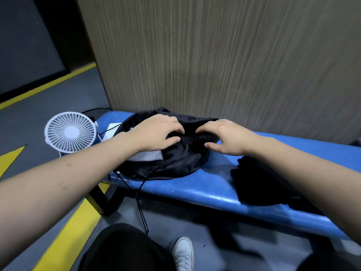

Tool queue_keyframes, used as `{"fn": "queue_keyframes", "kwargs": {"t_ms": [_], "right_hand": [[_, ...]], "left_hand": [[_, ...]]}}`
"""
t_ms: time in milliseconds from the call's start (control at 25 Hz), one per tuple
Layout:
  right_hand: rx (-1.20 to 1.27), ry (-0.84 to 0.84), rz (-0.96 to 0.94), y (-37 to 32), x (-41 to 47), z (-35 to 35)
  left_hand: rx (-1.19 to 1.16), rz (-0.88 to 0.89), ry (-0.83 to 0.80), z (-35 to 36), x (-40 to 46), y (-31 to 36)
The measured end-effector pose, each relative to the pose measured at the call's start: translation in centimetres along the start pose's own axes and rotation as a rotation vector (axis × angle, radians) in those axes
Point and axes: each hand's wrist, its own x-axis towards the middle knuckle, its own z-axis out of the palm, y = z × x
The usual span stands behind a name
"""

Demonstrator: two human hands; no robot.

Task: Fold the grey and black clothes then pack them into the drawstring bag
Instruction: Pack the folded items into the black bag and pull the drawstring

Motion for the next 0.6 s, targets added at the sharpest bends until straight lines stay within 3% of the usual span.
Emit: {"fn": "queue_keyframes", "kwargs": {"t_ms": [320,600], "right_hand": [[-0.035,-0.036,0.228,1.8,-14.8,-3.2],[-0.049,-0.209,0.375,2.8,-19.9,-2.1]], "left_hand": [[-0.139,0.097,0.108,0.8,2.8,13.6],[-0.421,-0.084,0.059,2.6,6.8,20.2]]}}
